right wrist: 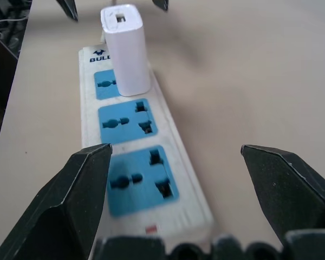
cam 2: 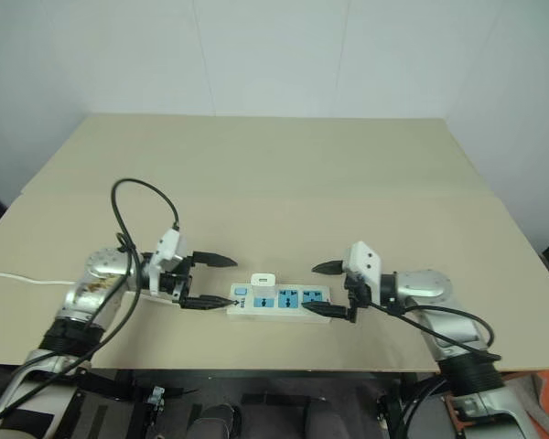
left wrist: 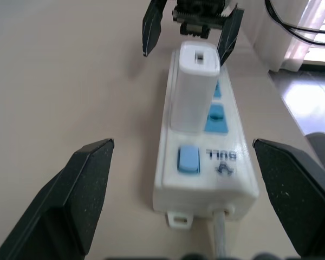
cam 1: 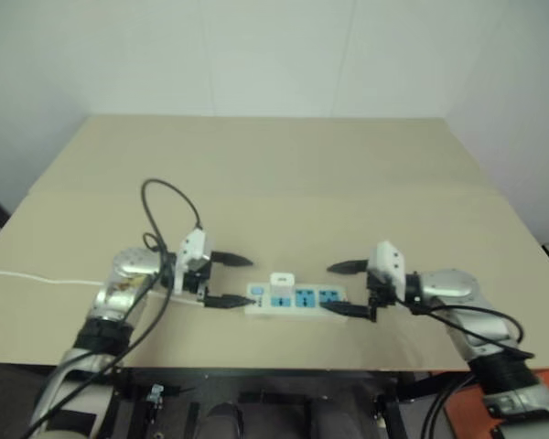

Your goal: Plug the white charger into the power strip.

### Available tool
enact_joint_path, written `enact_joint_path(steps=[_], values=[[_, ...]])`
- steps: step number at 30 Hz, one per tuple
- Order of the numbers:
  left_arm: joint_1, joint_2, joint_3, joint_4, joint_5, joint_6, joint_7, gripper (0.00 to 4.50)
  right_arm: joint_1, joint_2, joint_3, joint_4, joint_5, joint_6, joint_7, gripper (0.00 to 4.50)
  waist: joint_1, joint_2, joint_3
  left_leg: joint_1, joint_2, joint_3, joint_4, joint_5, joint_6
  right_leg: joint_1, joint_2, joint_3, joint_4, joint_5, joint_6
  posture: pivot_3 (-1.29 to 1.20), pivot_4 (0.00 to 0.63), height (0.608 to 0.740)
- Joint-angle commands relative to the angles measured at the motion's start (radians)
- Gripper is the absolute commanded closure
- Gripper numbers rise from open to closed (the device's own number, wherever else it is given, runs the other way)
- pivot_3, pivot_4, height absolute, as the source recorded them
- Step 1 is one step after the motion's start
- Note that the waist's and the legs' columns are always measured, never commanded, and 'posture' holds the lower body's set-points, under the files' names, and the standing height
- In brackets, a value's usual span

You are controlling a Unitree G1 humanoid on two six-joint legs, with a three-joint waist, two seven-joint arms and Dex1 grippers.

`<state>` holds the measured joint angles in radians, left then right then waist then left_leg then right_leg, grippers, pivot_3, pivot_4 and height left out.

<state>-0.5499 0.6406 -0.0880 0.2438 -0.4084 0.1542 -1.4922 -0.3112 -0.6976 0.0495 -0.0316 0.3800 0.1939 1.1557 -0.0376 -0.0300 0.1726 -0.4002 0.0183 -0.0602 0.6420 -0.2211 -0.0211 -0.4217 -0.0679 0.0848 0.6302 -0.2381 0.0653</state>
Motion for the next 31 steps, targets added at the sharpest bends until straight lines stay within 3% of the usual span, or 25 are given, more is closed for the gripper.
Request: enact_joint_path(steps=[1, 9, 13, 19, 31], values=[[-0.007, 0.067, 0.075, -0.093, -0.082, 0.080, -0.029, 0.02, 0.059, -0.065, -0.136, -0.124, 0.070, 0.035, -0.012, 0.00, -0.002, 0.000, 0.003, 0.000, 0.000, 0.000, 0.000, 0.000, 0.000, 0.000, 0.000, 0.000, 0.000, 0.000, 0.000, 0.00, 0.150, 0.740], [0.063, 0.216, 0.168, -0.111, -0.064, 0.075, -0.019, 0.02, 0.339, -0.199, -0.466, -0.314, 0.164, 0.124, -0.033, 0.00, -0.004, 0.000, 0.008, 0.001, 0.000, 0.001, 0.000, 0.000, 0.000, 0.001, 0.000, 0.000, 0.000, 0.000, 0.000, 0.00, 0.150, 0.740], [0.114, 0.226, 0.192, -0.126, -0.067, 0.088, 0.028, 0.02, 0.453, -0.212, -0.563, -0.394, 0.160, 0.155, -0.066, 0.00, -0.003, 0.000, 0.009, 0.001, 0.000, 0.002, 0.000, 0.000, 0.000, 0.000, 0.000, 0.001, 0.000, 0.000, 0.000, 0.00, 0.150, 0.740], [0.147, 0.223, 0.193, -0.177, -0.083, 0.123, 0.077, 0.02, 0.494, -0.199, -0.587, -0.452, 0.147, 0.198, -0.147, 0.00, -0.004, 0.000, 0.009, 0.001, 0.000, 0.002, 0.001, 0.000, 0.000, 0.001, 0.000, 0.001, 0.000, 0.001, 0.001, 0.00, 0.150, 0.740], [0.131, 0.229, 0.166, -0.198, -0.069, 0.165, 0.103, 0.02, 0.522, -0.131, -0.618, -0.438, 0.131, 0.100, -0.184, 0.00, -0.002, -0.001, 0.010, 0.001, 0.000, 0.002, 0.001, 0.000, 0.000, 0.001, 0.000, 0.002, 0.000, 0.001, 0.001, 0.00, 0.150, 0.740]])
